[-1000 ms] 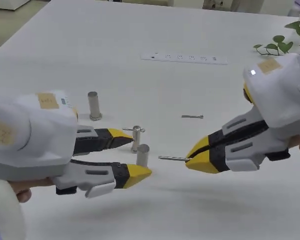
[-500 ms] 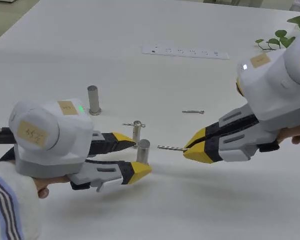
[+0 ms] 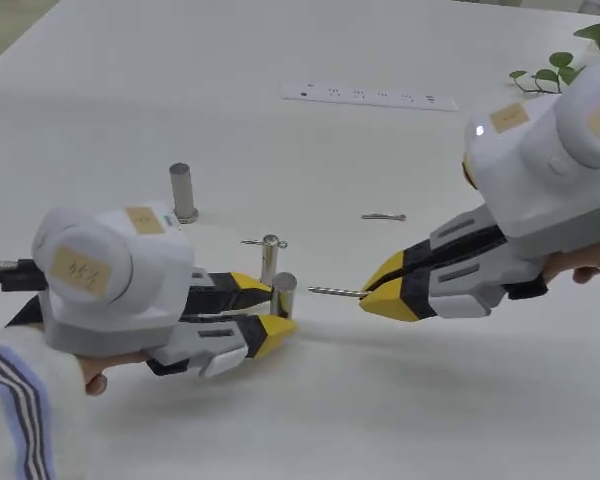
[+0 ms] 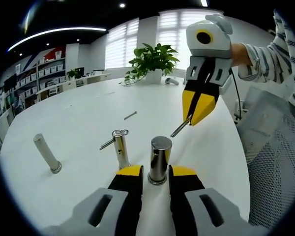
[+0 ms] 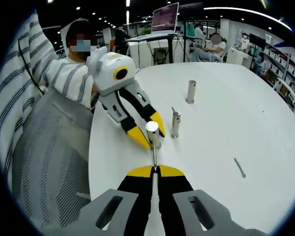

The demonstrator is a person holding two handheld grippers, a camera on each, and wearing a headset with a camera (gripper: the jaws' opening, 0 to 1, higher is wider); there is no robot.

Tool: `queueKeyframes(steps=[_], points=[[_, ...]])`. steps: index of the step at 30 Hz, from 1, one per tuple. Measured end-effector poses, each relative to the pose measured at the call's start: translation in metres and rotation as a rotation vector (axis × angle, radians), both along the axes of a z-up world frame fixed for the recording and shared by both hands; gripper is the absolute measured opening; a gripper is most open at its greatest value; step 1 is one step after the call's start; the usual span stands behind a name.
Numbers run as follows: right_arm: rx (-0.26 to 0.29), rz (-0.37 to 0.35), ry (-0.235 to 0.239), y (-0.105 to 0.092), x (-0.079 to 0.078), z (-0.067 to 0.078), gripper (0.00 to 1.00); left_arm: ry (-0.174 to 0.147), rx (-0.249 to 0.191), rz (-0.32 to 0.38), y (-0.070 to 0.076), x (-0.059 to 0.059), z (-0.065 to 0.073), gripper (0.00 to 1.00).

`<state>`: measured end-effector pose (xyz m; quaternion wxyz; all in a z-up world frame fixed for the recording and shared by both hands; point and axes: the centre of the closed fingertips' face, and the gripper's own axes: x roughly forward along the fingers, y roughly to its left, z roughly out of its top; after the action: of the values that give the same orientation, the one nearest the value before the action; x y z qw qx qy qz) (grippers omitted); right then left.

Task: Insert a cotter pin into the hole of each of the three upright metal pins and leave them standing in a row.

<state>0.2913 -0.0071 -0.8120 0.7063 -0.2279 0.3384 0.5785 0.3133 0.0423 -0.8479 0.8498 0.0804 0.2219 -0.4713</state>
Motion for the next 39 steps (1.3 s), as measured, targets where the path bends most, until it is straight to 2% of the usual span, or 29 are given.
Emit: queueKeyframes(steps=[4,6,11,13,19,22,27,31,34,37,39], points=[[0.003,0.004,0.0,0.003,0.0,0.001,0.04,0.006,0.007,-0.014,-0.001,-0.002,-0.001,0.13],[0.001,0.009,-0.005,0.004,0.001,0.001,0.04,0.002,0.021,-0.016,-0.001,-0.002,-0.003,0.12],[0.003,0.019,-0.006,0.007,0.001,0.001,0.04,0.014,0.021,-0.015,0.0,-0.002,-0.003,0.12],[0.003,0.028,-0.015,0.008,0.001,0.002,0.04,-0.004,0.035,-0.029,0.0,-0.002,-0.003,0.12],[0.004,0.038,-0.039,0.011,0.004,0.001,0.04,-0.025,0.054,-0.049,0.0,-0.002,-0.004,0.11],[0.002,0.037,-0.057,0.012,0.006,0.001,0.04,-0.023,0.052,-0.055,0.001,-0.002,-0.004,0.11],[0.01,0.061,-0.059,0.014,0.002,-0.001,0.04,-0.02,0.049,-0.054,0.001,-0.002,-0.004,0.11],[0.017,0.065,-0.062,0.015,0.003,-0.002,0.04,-0.02,0.051,-0.06,0.001,-0.002,-0.005,0.11],[0.007,0.077,-0.082,0.015,0.005,-0.004,0.04,-0.02,0.053,-0.063,0.001,-0.002,-0.005,0.11],[0.01,0.083,-0.077,0.014,0.005,-0.006,0.04,-0.021,0.053,-0.064,0.001,-0.002,-0.005,0.11],[0.01,0.087,-0.079,0.014,0.004,-0.007,0.04,-0.005,0.041,-0.054,0.001,-0.002,-0.005,0.11]])
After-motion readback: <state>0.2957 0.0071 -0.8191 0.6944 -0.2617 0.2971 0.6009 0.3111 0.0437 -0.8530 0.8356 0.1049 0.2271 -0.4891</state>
